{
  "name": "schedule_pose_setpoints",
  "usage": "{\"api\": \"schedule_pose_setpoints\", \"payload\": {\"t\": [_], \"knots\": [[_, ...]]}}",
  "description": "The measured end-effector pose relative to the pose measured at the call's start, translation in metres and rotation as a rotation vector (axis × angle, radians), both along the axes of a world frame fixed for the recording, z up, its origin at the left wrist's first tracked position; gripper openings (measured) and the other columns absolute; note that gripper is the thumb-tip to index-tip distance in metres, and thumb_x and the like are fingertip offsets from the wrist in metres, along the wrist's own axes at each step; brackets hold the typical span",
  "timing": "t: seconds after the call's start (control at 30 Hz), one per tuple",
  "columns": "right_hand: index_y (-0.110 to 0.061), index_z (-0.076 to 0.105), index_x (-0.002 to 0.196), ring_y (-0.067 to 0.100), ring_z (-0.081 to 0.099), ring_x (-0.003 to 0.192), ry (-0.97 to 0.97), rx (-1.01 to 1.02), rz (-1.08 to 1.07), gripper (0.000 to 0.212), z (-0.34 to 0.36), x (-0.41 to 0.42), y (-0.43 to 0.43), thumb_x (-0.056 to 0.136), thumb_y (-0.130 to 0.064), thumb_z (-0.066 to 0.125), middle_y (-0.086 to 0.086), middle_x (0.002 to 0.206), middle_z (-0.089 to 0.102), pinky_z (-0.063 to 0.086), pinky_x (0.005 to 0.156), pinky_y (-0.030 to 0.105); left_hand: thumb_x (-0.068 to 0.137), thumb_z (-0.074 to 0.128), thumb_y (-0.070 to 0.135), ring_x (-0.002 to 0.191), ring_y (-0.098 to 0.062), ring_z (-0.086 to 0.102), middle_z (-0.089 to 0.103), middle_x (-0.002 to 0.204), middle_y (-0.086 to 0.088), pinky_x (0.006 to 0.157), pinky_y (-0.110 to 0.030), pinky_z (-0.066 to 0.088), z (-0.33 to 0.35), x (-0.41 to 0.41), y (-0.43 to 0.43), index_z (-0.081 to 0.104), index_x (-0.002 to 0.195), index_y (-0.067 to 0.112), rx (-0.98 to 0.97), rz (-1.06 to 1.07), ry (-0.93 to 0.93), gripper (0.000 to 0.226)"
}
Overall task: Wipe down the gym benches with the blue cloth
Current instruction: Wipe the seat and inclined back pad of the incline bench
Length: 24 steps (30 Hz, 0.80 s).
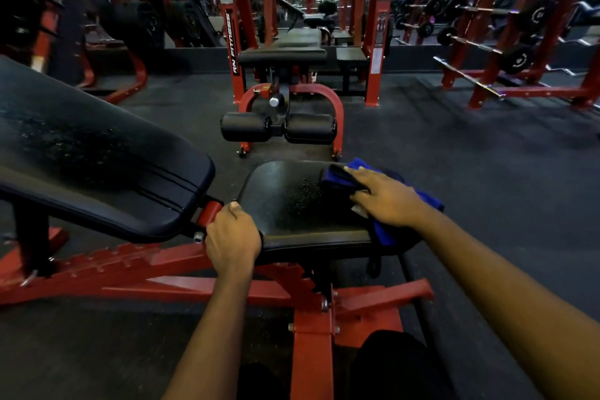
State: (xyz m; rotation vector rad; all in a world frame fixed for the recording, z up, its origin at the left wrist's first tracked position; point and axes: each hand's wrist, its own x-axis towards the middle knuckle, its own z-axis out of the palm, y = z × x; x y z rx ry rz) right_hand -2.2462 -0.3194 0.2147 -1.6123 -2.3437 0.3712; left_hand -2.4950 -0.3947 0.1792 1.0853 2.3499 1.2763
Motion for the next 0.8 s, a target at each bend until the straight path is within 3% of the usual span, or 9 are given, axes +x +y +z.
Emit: {"api": "schedule_pose_setpoints", "payload": {"t": [0.1, 0.23, 0.4, 0.5, 0.6, 0.8], "knots": [[-0.027, 0.035, 0.151, 0.023, 0.039, 0.139, 0.035, -0.05, -0.137, 0.059, 0.003, -0.005, 0.027, 0.093, -0.033, 0.046, 0.007, 0.156, 0.037, 0.029, 0.116, 0.035, 0.105, 0.03, 0.032, 0.108, -0.044, 0.056, 0.061, 0.119, -0.026, 0.087, -0.045, 0.041, 0.002, 0.0, -0.001, 0.061, 0.12, 0.003, -0.001, -0.01, -0.016, 0.045], [-0.029, 0.038, 0.15, 0.022, 0.03, 0.145, -0.025, 0.044, -0.131, 0.054, 0.009, -0.041, 0.004, 0.096, -0.03, 0.043, -0.003, 0.158, 0.033, 0.025, 0.117, 0.041, 0.105, 0.031, 0.031, 0.106, -0.045, 0.056, 0.061, 0.118, -0.027, 0.086, -0.046, 0.042, 0.004, 0.0, -0.003, 0.061, 0.118, 0.001, 0.018, -0.022, -0.018, 0.045], [-0.026, 0.041, 0.149, 0.014, 0.029, 0.146, 0.06, 0.157, -0.01, 0.057, -0.012, -0.018, -0.051, 0.093, -0.024, 0.051, -0.006, 0.156, 0.037, 0.019, 0.12, 0.031, 0.106, 0.029, 0.032, 0.107, -0.043, 0.056, 0.061, 0.119, -0.025, 0.085, -0.044, 0.041, 0.002, -0.001, -0.004, 0.061, 0.12, 0.002, 0.009, -0.037, -0.026, 0.046], [-0.02, 0.044, 0.148, 0.019, 0.032, 0.144, 0.083, 0.067, -0.221, 0.054, -0.002, -0.001, -0.031, 0.094, -0.024, 0.051, 0.001, 0.156, 0.039, 0.024, 0.119, 0.035, 0.105, 0.029, 0.032, 0.106, -0.043, 0.056, 0.061, 0.118, -0.025, 0.085, -0.045, 0.042, 0.002, -0.001, -0.004, 0.061, 0.12, 0.002, 0.015, -0.042, -0.026, 0.046], [-0.026, 0.054, 0.135, 0.025, 0.046, 0.133, 0.085, 0.085, -0.363, 0.046, 0.002, -0.018, -0.025, 0.09, -0.03, 0.047, 0.003, 0.145, 0.051, 0.039, 0.106, 0.039, 0.105, 0.029, 0.032, 0.105, -0.043, 0.057, 0.062, 0.117, -0.025, 0.085, -0.045, 0.043, 0.003, 0.0, -0.006, 0.061, 0.119, 0.003, 0.021, -0.032, -0.023, 0.046], [-0.031, 0.049, 0.143, 0.02, 0.036, 0.142, 0.066, 0.278, -0.117, 0.061, -0.026, -0.057, -0.102, 0.083, -0.037, 0.041, -0.005, 0.151, 0.046, 0.028, 0.118, 0.043, 0.105, 0.028, 0.033, 0.107, -0.044, 0.056, 0.06, 0.12, -0.027, 0.088, -0.047, 0.043, 0.006, 0.001, -0.009, 0.059, 0.121, 0.002, -0.009, -0.036, -0.037, 0.047]]}}
